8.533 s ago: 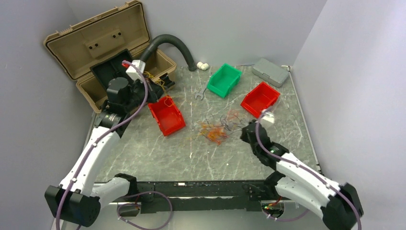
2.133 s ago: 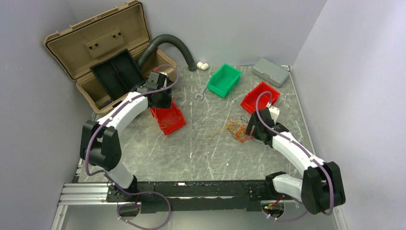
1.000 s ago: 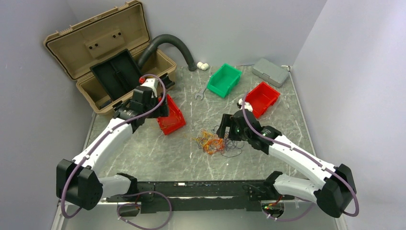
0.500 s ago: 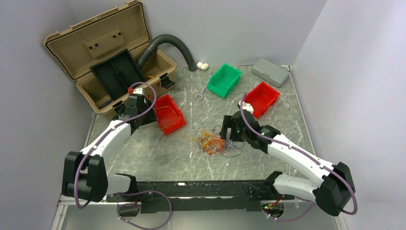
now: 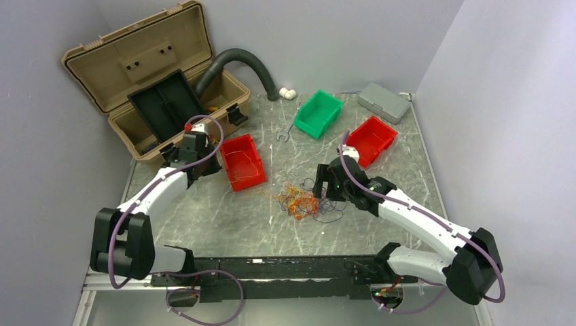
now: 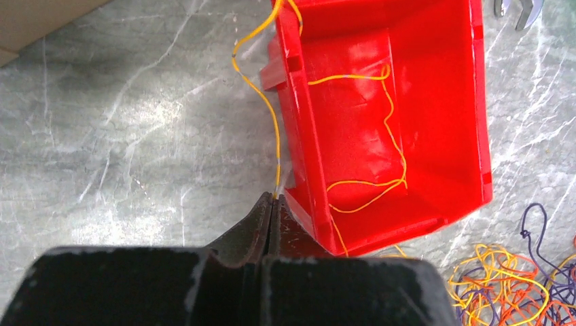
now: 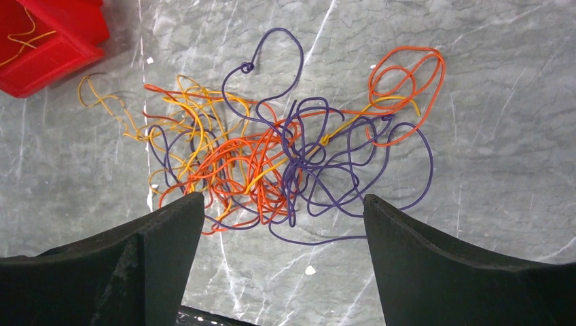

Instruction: Untangle the cables

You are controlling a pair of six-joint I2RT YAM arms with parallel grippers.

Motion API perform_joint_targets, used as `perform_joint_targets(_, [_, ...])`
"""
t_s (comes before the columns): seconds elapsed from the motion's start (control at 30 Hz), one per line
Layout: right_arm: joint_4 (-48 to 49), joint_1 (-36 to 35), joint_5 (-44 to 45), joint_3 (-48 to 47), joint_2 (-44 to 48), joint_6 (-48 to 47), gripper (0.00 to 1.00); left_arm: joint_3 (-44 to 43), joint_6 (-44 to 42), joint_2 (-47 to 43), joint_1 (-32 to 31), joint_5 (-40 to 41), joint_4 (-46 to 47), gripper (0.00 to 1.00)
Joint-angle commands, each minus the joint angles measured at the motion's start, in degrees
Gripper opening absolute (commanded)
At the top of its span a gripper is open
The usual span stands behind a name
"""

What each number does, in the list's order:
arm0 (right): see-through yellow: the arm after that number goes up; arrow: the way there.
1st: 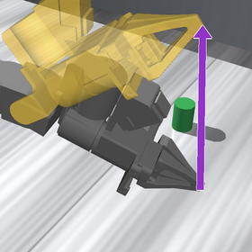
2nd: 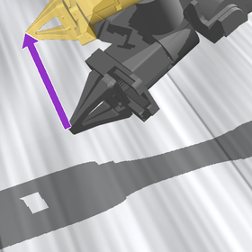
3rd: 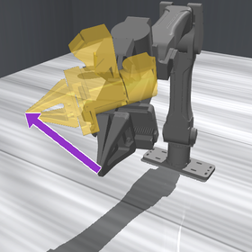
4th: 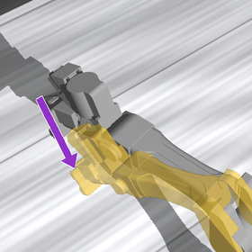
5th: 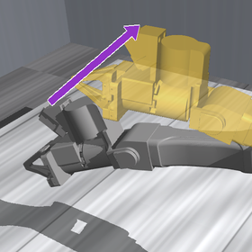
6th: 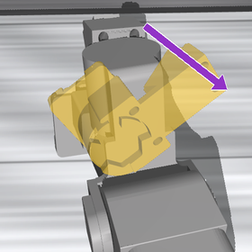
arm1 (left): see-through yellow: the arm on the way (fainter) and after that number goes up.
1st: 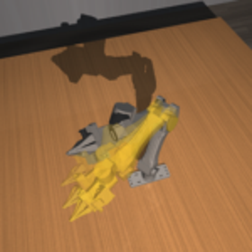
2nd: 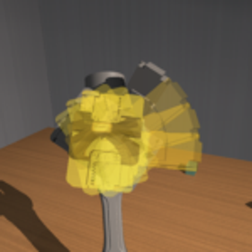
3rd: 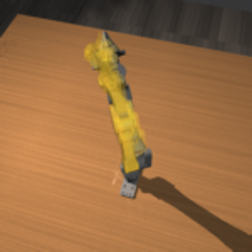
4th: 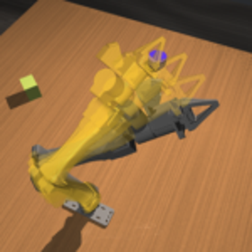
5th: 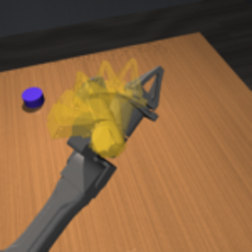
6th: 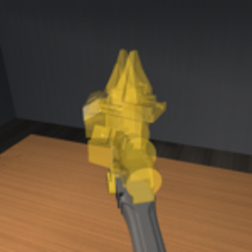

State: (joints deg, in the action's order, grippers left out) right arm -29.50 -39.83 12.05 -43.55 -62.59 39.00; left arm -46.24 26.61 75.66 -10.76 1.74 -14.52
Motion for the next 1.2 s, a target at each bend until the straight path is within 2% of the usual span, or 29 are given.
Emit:
perform_joint_targets(0.0, [1.2,0.3,1.0,-1.4,-0.5,-0.6,0.89,-2.5,-1.2,-1.2,-1.0,0.8,-2.5,0.0])
perform_joint_targets(0.17, [1.5,0.3,0.7,-1.7,-1.3,-0.7,0.89,-7.2,-2.8,0.2,-4.1,6.1,-6.9,0.0])
perform_joint_targets(0.43, [1.3,0.5,0.9,-1.8,-1.4,-1.0,0.89,-11.2,-2.8,4.1,-5.7,4.3,-6.0,0.0])
perform_joint_targets(0.73, [1.6,1.0,0.6,-1.1,-1.2,-0.9,0.89,-19.7,-3.7,19.1,-6.5,-0.9,-7.0,0.0])
perform_joint_targets(1.03, [1.7,1.6,0.6,-1.1,-1.2,-1.3,0.89,-29.1,-5.6,32.1,-6.9,0.0,-9.0,0.0])
perform_joint_targets(1.17, [1.5,1.7,0.8,-1.3,-1.0,-1.3,0.89,-26.0,-4.3,34.7,-7.5,0.2,-5.0,0.0])
